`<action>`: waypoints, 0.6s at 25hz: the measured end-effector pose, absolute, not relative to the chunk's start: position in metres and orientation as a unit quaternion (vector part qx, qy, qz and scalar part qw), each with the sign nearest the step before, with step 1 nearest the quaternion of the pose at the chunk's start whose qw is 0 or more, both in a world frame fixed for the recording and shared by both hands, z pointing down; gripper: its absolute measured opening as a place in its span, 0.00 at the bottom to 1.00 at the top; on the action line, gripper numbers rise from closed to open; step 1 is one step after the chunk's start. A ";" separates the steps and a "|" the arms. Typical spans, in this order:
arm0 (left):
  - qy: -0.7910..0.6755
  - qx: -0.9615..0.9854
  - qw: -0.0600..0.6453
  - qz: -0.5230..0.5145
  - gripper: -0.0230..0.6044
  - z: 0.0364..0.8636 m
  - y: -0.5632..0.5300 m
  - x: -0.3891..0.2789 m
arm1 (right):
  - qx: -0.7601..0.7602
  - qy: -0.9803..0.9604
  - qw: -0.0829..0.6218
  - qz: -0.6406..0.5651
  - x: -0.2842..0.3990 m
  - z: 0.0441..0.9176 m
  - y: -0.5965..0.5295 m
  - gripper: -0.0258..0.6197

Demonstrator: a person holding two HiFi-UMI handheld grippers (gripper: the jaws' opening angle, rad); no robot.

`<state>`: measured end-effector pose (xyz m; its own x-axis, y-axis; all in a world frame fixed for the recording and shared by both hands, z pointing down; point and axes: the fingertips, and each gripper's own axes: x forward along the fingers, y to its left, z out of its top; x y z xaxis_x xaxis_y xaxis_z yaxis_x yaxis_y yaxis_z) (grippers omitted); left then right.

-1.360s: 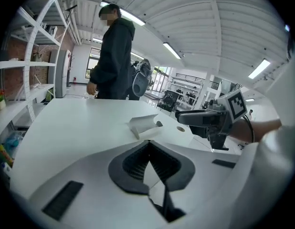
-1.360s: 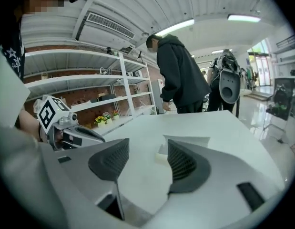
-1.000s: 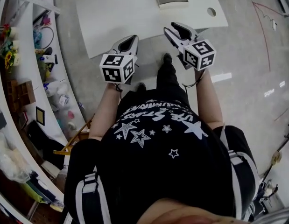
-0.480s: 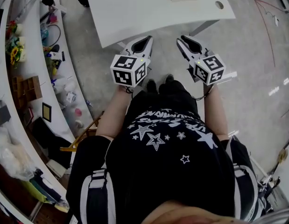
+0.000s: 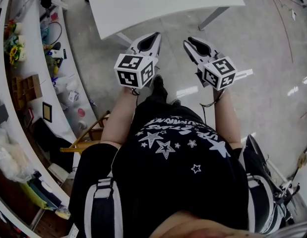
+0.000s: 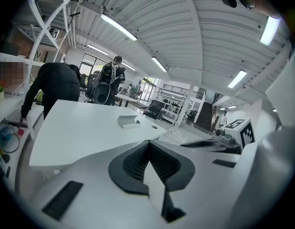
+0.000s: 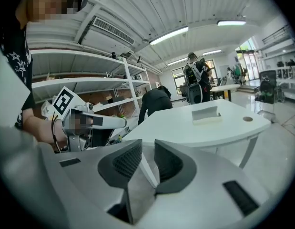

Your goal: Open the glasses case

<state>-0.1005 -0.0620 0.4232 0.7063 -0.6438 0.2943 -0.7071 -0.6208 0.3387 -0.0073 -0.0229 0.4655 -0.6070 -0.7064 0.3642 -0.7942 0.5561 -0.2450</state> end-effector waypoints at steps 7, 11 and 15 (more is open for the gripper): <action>-0.364 0.906 0.204 0.071 0.06 0.403 -0.002 -0.077 | 0.452 -0.864 0.090 0.204 0.021 0.452 0.038 0.13; -0.361 0.910 0.193 0.068 0.06 0.393 0.030 -0.068 | 0.465 -0.860 0.078 0.198 0.037 0.441 0.066 0.10; -0.362 0.913 0.178 0.060 0.06 0.381 0.052 -0.059 | 0.471 -0.859 0.062 0.191 0.051 0.427 0.084 0.07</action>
